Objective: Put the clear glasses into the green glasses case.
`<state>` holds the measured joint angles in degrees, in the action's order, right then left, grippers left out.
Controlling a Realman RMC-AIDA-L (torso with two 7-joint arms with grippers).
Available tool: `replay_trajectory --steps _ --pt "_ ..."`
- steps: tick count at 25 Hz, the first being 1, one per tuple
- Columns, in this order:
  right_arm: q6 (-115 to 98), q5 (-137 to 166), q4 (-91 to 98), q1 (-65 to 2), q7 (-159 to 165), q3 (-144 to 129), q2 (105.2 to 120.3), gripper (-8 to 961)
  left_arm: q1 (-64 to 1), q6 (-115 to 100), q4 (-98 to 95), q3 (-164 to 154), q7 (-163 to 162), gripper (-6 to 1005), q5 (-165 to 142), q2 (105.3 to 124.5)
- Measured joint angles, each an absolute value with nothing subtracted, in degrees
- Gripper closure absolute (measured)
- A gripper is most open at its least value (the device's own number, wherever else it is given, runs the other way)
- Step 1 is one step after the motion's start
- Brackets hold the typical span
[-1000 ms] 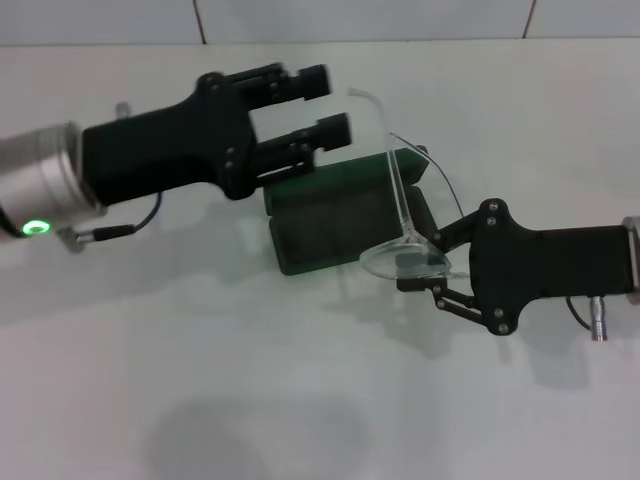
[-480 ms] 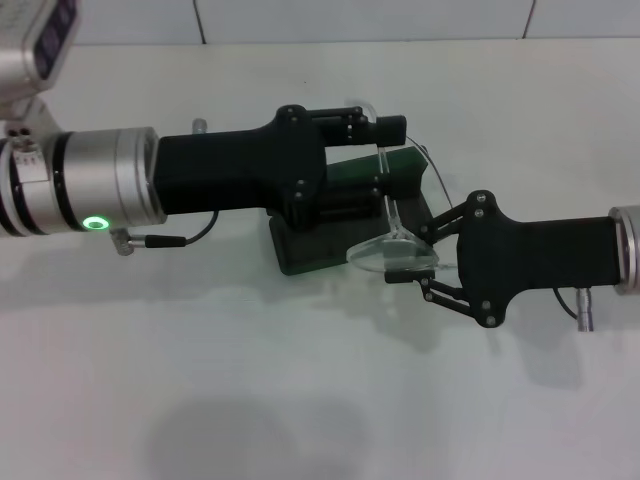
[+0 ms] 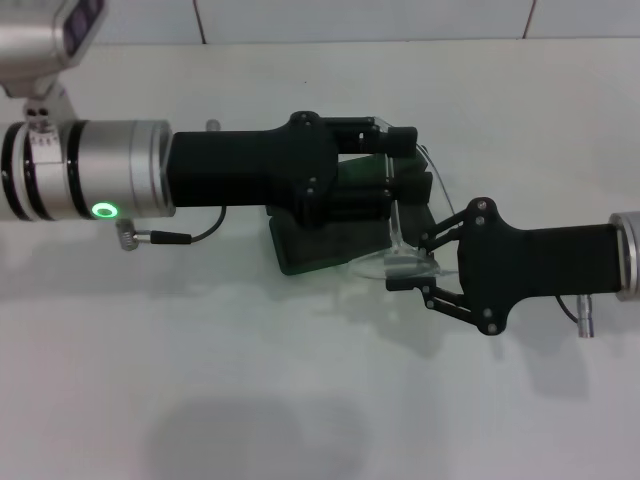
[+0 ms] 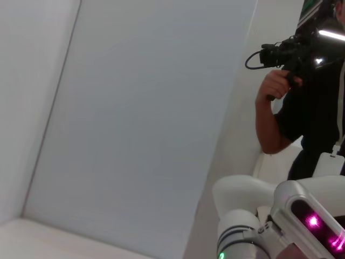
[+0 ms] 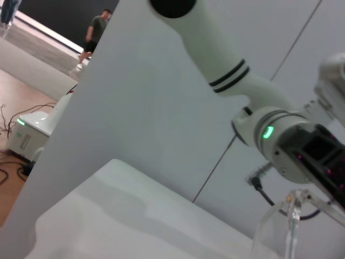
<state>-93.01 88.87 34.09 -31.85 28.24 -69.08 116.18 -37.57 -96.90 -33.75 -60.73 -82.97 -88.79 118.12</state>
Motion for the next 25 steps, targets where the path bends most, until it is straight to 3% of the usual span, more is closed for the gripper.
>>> replay_trajectory --steps 7,25 --pt "-93.3 85.9 32.9 -31.2 21.9 -70.4 116.19 826 -41.6 -96.9 -33.7 -60.7 -91.7 415 -92.4 117.75" --pt "-96.2 82.2 31.9 -28.9 10.3 -74.4 116.19 827 -41.5 -97.0 -31.7 -60.5 -94.8 416 -93.1 118.51"
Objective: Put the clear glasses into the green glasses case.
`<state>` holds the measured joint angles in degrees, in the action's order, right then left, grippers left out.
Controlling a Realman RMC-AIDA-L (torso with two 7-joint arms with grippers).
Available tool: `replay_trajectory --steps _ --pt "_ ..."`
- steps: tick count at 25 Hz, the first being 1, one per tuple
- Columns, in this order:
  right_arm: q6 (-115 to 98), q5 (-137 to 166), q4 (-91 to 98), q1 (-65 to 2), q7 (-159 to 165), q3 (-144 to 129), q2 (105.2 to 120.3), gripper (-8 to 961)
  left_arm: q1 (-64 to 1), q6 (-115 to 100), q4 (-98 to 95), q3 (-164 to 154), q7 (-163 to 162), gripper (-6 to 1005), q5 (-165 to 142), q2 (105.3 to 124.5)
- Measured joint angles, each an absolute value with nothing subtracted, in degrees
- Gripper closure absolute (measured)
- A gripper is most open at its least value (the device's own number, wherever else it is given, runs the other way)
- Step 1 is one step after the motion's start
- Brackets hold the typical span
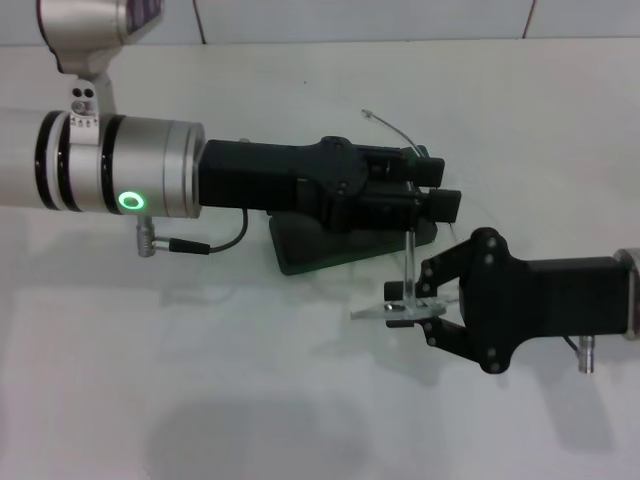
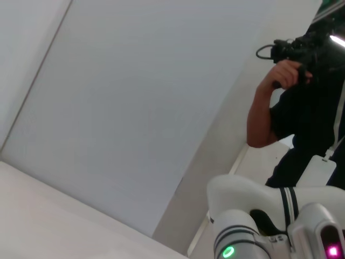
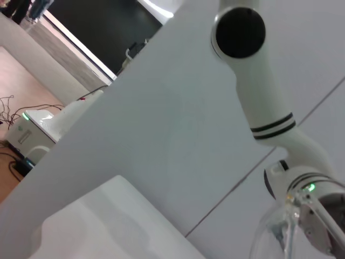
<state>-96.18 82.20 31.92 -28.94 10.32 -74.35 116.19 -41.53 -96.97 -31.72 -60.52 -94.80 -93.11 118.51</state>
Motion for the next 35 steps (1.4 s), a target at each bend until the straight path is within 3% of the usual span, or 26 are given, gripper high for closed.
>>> replay_trajectory --steps 17,35 --pt "-94.2 80.8 31.9 -27.8 8.0 -73.8 116.10 826 -39.9 -97.3 -31.8 -60.0 -95.3 416 -89.1 117.93" --pt "-96.6 80.8 31.9 -27.4 4.9 -74.0 116.02 827 -41.5 -95.3 -25.9 -60.6 -95.6 417 -91.9 119.26"
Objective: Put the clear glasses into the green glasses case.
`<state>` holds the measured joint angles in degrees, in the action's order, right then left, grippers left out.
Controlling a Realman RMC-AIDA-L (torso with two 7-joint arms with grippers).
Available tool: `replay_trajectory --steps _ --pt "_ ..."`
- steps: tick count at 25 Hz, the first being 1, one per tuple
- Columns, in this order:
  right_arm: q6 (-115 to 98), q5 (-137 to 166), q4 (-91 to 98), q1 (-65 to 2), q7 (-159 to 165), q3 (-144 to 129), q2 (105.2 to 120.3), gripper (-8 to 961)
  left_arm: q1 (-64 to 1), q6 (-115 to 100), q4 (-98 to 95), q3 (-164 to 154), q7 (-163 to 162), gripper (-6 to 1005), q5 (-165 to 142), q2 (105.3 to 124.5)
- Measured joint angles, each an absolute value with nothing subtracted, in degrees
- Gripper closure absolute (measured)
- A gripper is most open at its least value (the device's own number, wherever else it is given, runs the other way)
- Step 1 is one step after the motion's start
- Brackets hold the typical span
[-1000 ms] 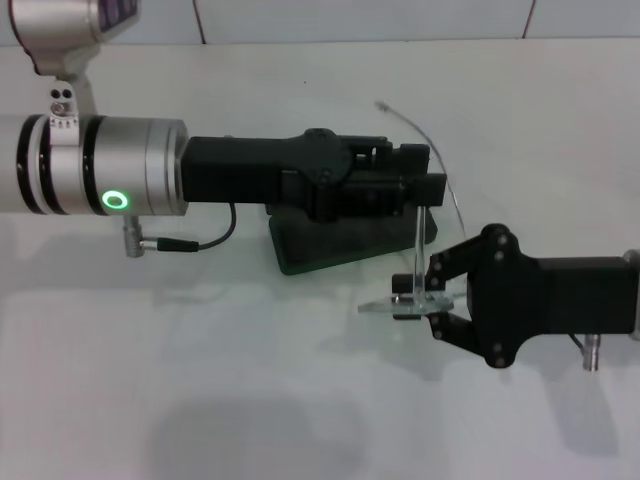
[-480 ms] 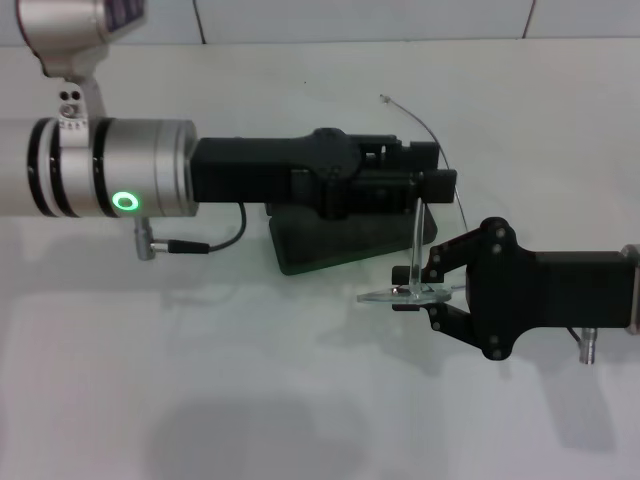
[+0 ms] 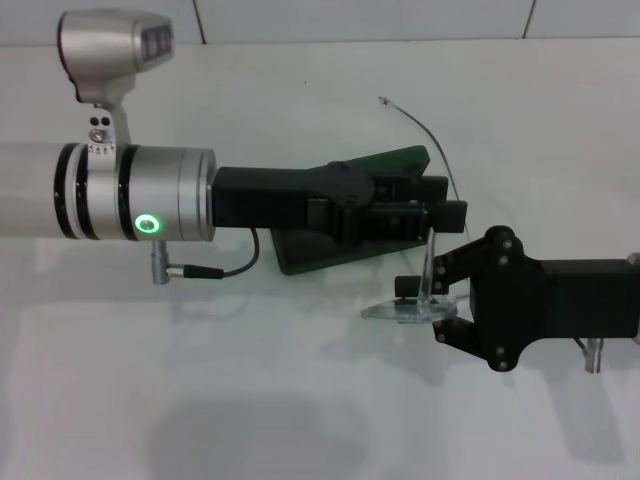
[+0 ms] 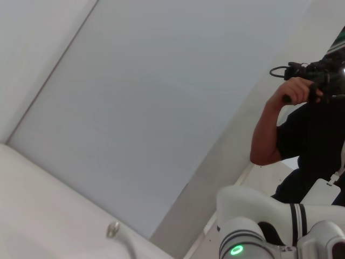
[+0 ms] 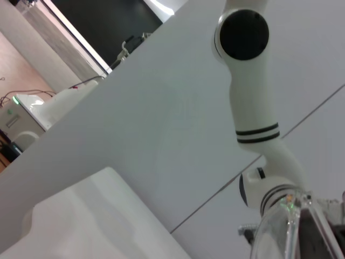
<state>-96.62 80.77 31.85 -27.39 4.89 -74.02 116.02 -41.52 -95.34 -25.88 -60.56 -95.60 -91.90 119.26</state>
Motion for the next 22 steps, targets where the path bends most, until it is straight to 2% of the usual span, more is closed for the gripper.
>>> replay_trajectory --steps 22 --pt "-98.5 80.8 32.3 -26.3 3.2 -73.8 116.10 827 -42.1 -96.1 -24.1 -60.7 -100.5 417 -93.7 119.45"
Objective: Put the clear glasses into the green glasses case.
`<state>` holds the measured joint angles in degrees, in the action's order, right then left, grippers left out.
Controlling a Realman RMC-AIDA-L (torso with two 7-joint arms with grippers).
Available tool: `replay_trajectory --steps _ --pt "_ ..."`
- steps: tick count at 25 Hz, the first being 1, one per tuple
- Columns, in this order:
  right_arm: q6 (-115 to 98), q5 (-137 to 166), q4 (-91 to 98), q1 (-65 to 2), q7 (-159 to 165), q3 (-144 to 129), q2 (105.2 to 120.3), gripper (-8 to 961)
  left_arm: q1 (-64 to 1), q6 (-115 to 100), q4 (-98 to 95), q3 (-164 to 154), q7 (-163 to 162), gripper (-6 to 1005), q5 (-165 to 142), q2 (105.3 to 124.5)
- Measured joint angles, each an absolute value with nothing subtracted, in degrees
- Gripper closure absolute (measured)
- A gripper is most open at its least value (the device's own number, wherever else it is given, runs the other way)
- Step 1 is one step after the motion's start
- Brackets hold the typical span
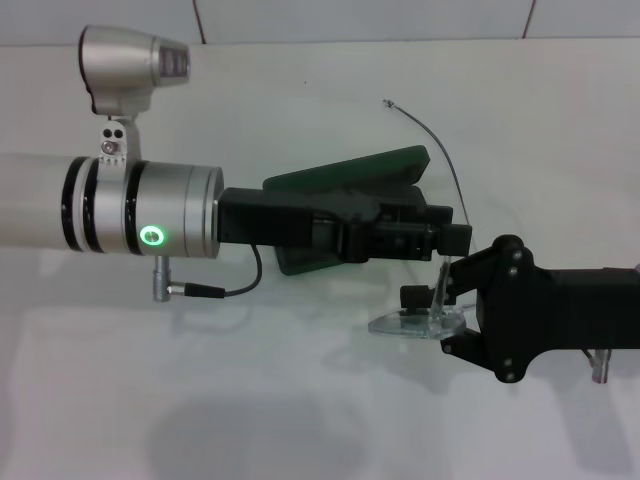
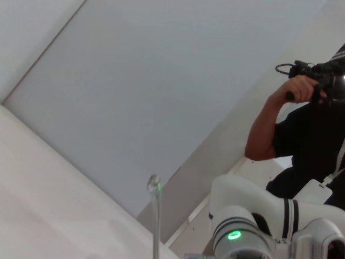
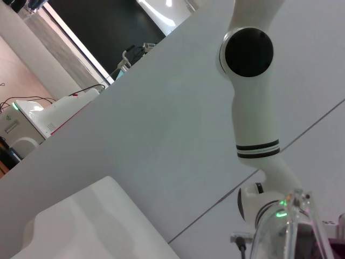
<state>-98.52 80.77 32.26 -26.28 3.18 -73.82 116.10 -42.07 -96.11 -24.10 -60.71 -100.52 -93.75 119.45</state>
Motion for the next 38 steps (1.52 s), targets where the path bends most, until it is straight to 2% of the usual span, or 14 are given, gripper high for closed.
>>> replay_trajectory --steps 6,14,16,19,23,24,26,31,38 --pt "-98.5 80.8 31.8 -26.2 3.4 -73.7 115.95 826 -41.0 -96.0 -26.9 -60.1 -100.2 417 -91.0 118.75" --pt "-101.8 78.0 31.1 -26.1 3.8 -73.7 115.65 826 -35.4 -87.1 -30.5 -58.5 -96.2 417 -91.4 115.05" --pt "-103.4 77.8 30.9 -26.4 4.1 -73.7 115.77 826 -34.4 -84.2 -30.4 -58.5 -94.4 417 -91.6 114.90" --pt "-106.1 76.4 29.1 -27.9 5.5 -74.5 116.04 827 -34.1 -81.4 -30.5 -58.6 -91.3 417 -91.7 115.92" --pt "-107.6 71.0 22.2 -33.3 8.3 -78.2 116.15 827 -35.3 -79.3 -30.6 -59.1 -84.7 418 -91.8 118.88" --pt "-107.6 69.2 20.3 -34.6 8.9 -79.5 116.16 827 -35.3 -79.3 -30.6 -59.1 -84.7 418 -91.8 118.88" --pt "-107.4 65.3 17.5 -36.7 10.0 -82.6 116.17 827 -38.2 -77.6 -27.0 -60.2 -78.3 418 -90.2 120.18" --pt "-105.1 59.1 17.1 -38.3 15.8 -89.0 116.18 827 -41.6 -77.6 -20.2 -61.8 -69.3 418 -82.7 120.33" --pt "-101.1 52.7 17.1 -38.9 24.3 -94.8 116.19 827 -40.0 -79.8 -19.2 -68.4 -60.2 418 -69.6 120.43"
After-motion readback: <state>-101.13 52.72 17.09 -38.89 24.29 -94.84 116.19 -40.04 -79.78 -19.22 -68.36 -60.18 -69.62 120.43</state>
